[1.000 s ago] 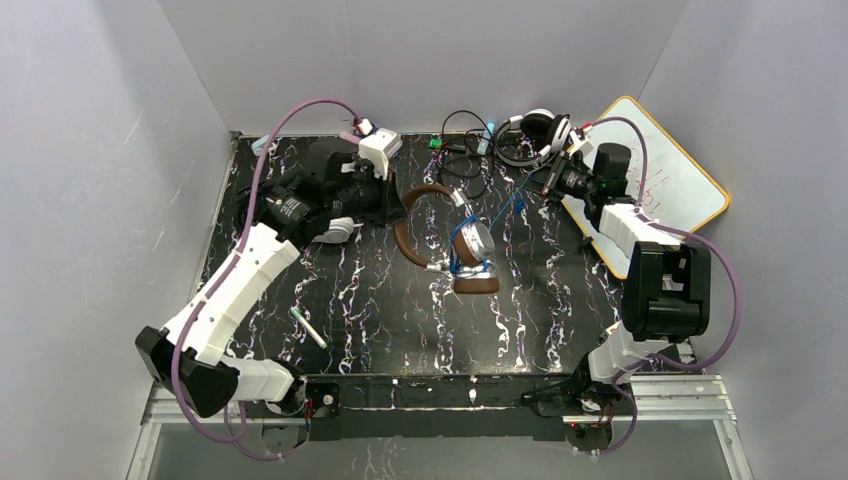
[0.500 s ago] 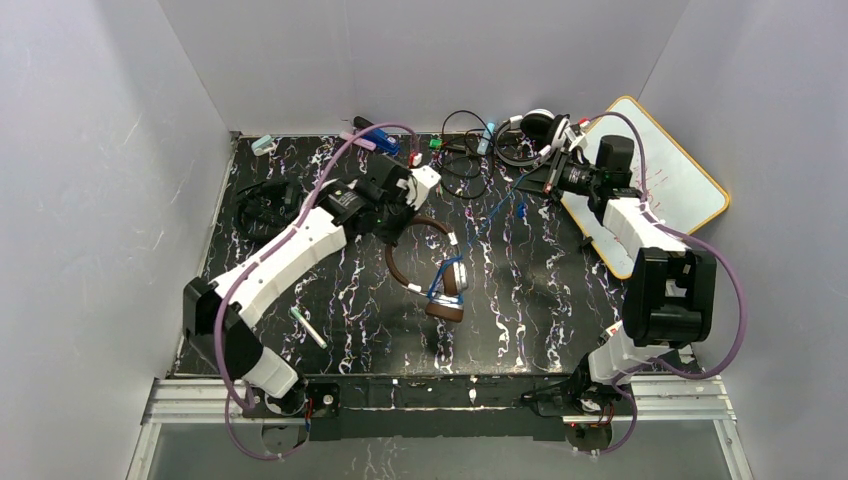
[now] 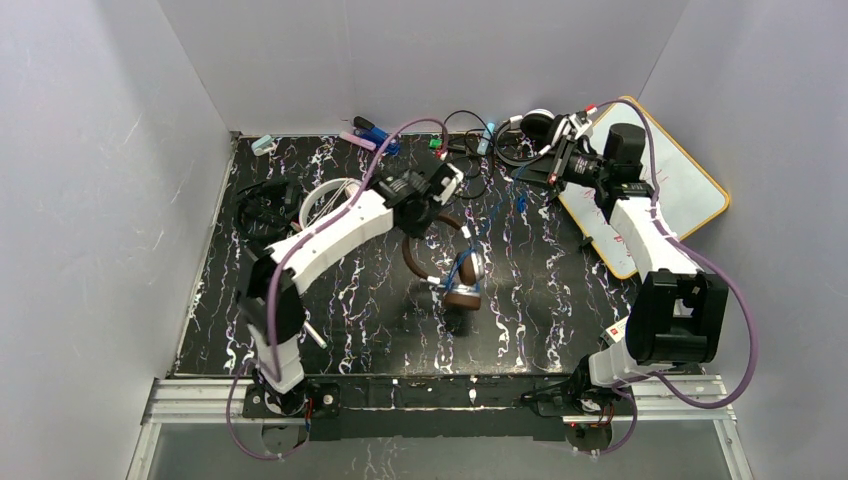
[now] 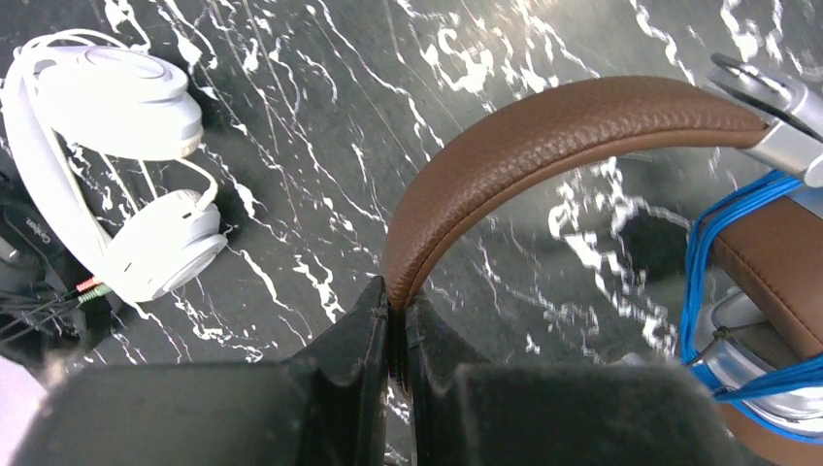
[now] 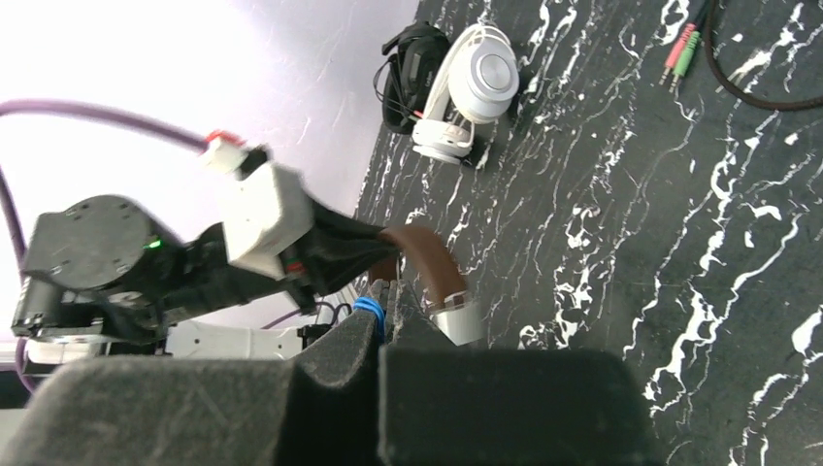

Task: Wrap the headphones
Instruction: Wrap the headphones cable around the headphones.

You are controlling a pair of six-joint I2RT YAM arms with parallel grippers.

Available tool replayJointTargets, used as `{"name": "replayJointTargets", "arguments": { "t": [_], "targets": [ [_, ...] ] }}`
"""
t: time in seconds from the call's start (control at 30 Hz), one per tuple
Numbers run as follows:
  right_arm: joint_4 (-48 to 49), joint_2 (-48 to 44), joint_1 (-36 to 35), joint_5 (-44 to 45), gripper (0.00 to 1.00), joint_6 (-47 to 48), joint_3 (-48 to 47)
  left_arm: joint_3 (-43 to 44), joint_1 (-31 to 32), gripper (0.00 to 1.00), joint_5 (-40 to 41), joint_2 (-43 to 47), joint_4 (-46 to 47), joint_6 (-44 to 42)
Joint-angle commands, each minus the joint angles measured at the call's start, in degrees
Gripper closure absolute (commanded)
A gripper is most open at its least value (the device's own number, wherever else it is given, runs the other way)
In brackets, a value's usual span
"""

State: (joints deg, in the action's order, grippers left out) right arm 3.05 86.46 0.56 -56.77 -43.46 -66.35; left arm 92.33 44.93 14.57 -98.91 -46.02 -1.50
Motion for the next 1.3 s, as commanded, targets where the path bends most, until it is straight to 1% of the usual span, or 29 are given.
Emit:
{"name": "replayJointTargets", "arguments": {
  "t": [0.0,0.03,0.1,0.23,0.27,0.3,0.37,0.47,0.63,0.7,0.87,1.0,1.13,1.2,1.27],
  "targets": [
    [1.5,-4.2,-0.5,-0.8,0.99,-3.3,-4.7,12.7,0.2,1.00,7.7,-9.6,-13.7,13.5],
    [0.9,-4.4,-0.6,-0.9,0.99,-3.5,-5.1,15.9,0.3,1.00,8.3,-13.0,-15.7,16.3],
    [-0.5,-4.7,-2.3,-1.1,0.99,-3.6,-5.8,19.9,0.3,1.00,10.6,-16.2,-17.9,21.3],
    [-3.7,-5.0,-4.6,-1.1,0.99,-3.4,-6.7,20.6,0.3,1.00,18.0,-18.4,-14.8,31.2],
    [-5.0,-5.2,-5.0,-0.9,0.99,-3.4,-6.9,20.6,0.2,1.00,20.2,-18.7,-14.5,36.3],
    [-5.6,-5.8,-5.6,-0.7,0.99,-3.4,-6.9,20.7,0.1,1.00,21.6,-19.1,-14.1,39.6],
    [-6.5,-6.8,-7.0,0.1,0.99,-3.4,-6.6,20.6,-0.6,1.00,21.7,-19.7,-12.8,45.1],
    [-7.0,-8.5,-9.1,1.3,0.99,-3.8,-5.3,22.7,-1.5,1.00,19.4,-22.1,-11.7,50.3],
    [-7.8,-10.8,-12.9,3.2,0.99,-4.2,-1.8,30.9,-2.2,1.00,18.0,-27.3,-16.0,58.2],
    [-8.0,-12.2,-14.2,3.7,0.99,-4.4,0.3,31.5,-3.3,1.00,15.8,-27.8,-15.6,60.7],
    [-9.6,-16.9,-17.1,5.7,0.99,-4.4,7.4,28.0,-7.1,1.00,11.8,-25.9,-10.9,63.7],
    [-11.2,-20.3,-18.3,7.2,0.99,-4.0,13.8,26.2,-9.2,1.00,10.1,-24.6,-8.5,64.5],
    [-11.0,-22.0,-19.2,8.5,0.99,-4.0,19.3,25.1,-9.7,1.00,8.7,-23.1,-7.1,64.5],
    [-11.1,-22.3,-19.2,9.5,0.92,-3.3,21.0,24.3,-9.7,1.00,8.0,-22.3,-6.6,64.5],
    [-11.6,-22.2,-19.3,11.0,0.90,-2.6,22.0,23.5,-9.7,1.00,7.9,-21.5,-6.5,64.4]
  ]
}}
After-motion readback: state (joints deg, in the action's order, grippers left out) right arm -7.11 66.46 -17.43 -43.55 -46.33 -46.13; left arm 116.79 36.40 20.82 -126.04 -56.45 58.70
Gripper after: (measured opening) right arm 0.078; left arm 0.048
